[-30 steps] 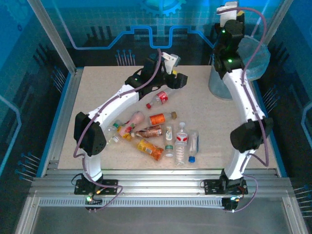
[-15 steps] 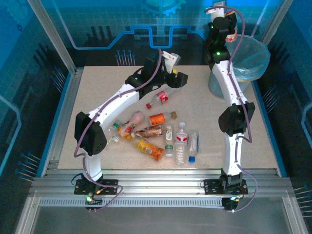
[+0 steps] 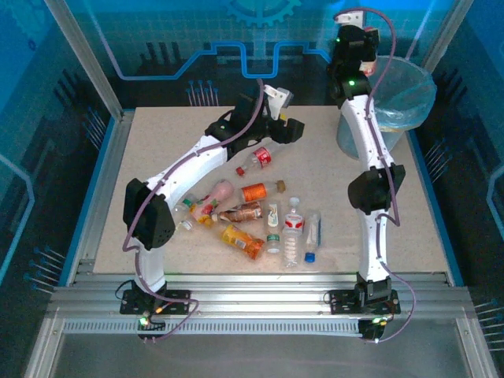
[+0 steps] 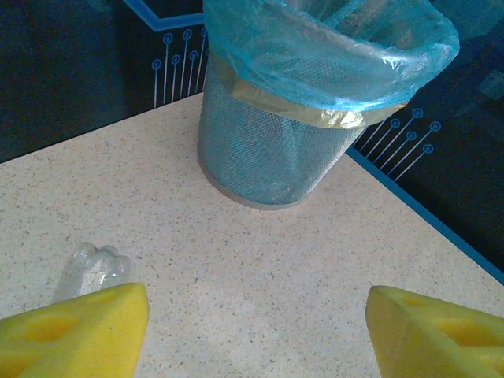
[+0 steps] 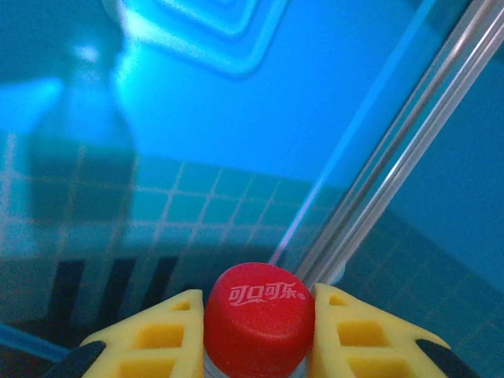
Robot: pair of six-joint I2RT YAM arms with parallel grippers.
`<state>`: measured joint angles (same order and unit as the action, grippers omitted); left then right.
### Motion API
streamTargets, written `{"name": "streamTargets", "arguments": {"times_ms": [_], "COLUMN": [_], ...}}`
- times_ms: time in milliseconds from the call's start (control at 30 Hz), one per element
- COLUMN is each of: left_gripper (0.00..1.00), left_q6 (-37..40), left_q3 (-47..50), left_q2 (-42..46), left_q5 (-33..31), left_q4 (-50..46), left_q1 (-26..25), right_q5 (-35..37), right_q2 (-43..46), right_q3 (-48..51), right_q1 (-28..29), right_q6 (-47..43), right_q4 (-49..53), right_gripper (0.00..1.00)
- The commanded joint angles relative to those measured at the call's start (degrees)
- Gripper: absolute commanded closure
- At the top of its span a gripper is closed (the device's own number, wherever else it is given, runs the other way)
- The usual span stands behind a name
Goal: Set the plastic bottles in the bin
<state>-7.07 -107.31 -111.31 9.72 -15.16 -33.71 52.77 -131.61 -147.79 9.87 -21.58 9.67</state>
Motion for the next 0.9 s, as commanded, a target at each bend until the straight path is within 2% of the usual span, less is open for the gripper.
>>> {"name": "streamTargets", "arguments": {"times_ms": [0,67,133,233,267,433,567,867], "left_gripper": [0.25,0.25,0.25,0.25,0.25,0.24,0.24,0.24], "left_q6": [1.6,1.6,1.5,1.5,1.6,1.7,1.9,1.9], "left_q3": [-1.5,-1.5,-1.5,-1.4,-1.2,0.9,3.4,14.2], "left_q2": [0.6,0.7,0.6,1.0,1.4,3.8,6.9,17.8], "left_q5": [-0.7,-0.7,-0.6,-0.7,-0.9,-1.4,-1.8,-4.0], "left_q4": [-1.4,-1.4,-1.3,-1.6,-1.6,-1.0,-1.0,-2.0], "left_q1": [0.7,1.0,1.1,1.2,1.3,1.5,1.6,1.8], "right_q5": [2.2,1.2,0.3,-0.7,-1.2,-3.3,-4.4,-7.6], "right_q2": [1.1,1.6,1.9,2.5,2.6,4.3,7.2,19.5], "right_q3": [2.0,2.8,2.8,2.4,2.0,-0.7,-0.7,6.8], "right_q1": [-2.4,-3.4,-4.0,-4.3,-4.3,-3.4,-1.4,8.8], "right_q6": [7.4,10.5,12.8,14.6,15.3,18.8,20.6,22.0], "right_q4": [4.4,6.7,8.8,11.1,12.1,18.3,22.3,28.0], "right_gripper": [1.00,0.98,0.82,0.49,0.42,0.37,0.36,0.35]}}
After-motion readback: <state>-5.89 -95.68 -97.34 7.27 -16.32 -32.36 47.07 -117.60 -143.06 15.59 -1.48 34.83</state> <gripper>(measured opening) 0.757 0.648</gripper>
